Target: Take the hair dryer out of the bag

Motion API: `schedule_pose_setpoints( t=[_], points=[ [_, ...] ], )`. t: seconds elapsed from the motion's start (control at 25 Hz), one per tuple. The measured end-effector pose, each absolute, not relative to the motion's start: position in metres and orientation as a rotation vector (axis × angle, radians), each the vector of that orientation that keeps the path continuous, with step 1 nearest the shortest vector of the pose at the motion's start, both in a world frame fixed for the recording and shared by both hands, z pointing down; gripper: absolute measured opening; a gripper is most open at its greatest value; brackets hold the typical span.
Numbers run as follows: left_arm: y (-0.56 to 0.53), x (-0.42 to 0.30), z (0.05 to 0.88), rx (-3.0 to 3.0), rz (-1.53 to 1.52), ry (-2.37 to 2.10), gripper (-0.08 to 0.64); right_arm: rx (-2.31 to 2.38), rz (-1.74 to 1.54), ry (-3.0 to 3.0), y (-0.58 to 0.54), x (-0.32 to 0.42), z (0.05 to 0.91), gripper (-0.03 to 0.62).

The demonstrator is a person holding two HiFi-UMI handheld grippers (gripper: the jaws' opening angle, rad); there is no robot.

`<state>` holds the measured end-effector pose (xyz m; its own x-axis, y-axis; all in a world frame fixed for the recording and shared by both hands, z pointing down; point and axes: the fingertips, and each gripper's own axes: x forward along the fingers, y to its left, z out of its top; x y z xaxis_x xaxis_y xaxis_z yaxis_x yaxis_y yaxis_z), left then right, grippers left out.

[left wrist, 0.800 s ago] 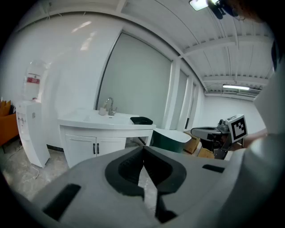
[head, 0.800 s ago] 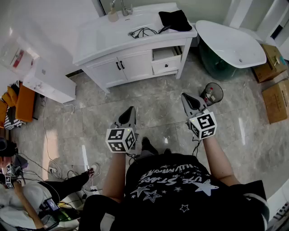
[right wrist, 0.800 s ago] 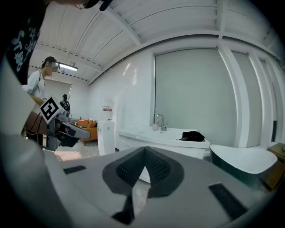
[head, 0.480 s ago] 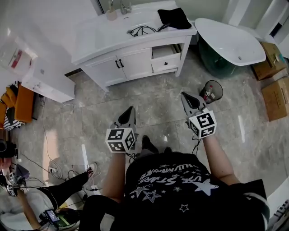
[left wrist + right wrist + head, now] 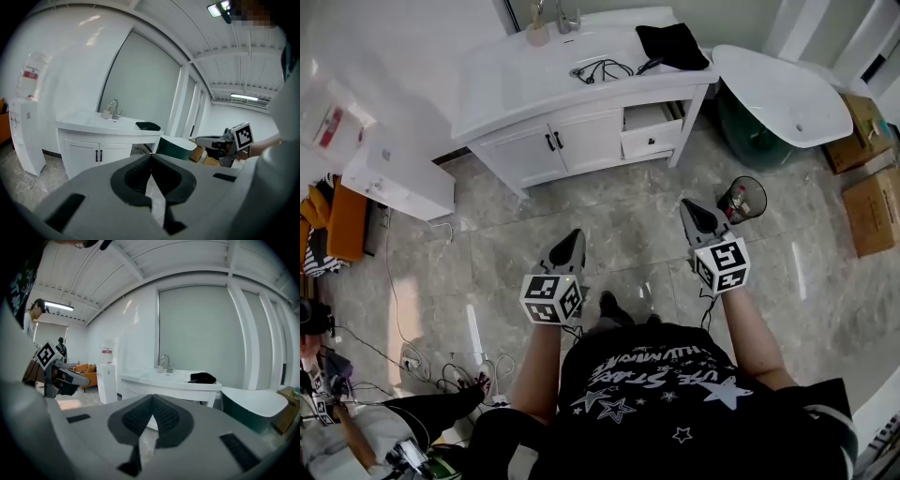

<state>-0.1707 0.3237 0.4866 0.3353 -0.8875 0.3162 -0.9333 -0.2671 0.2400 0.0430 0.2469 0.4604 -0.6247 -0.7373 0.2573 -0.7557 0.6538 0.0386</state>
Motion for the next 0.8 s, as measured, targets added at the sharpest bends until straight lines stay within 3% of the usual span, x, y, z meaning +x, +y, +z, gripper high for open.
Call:
schedule_pose_setpoints(
  t=[0.36, 0.8],
  points=[
    [0.274, -0.212, 0.486, 2.291, 0.161, -1.517, 0.011, 1.335, 0.095, -2.562, 0.213, 0.002, 0.459, 0.006],
    [0.230, -0.214, 0.489, 2.322, 0.169, -1.447, 0.012, 1.394, 0.132, -2.471, 0.185, -0.003, 0.472, 0.006]
  ],
)
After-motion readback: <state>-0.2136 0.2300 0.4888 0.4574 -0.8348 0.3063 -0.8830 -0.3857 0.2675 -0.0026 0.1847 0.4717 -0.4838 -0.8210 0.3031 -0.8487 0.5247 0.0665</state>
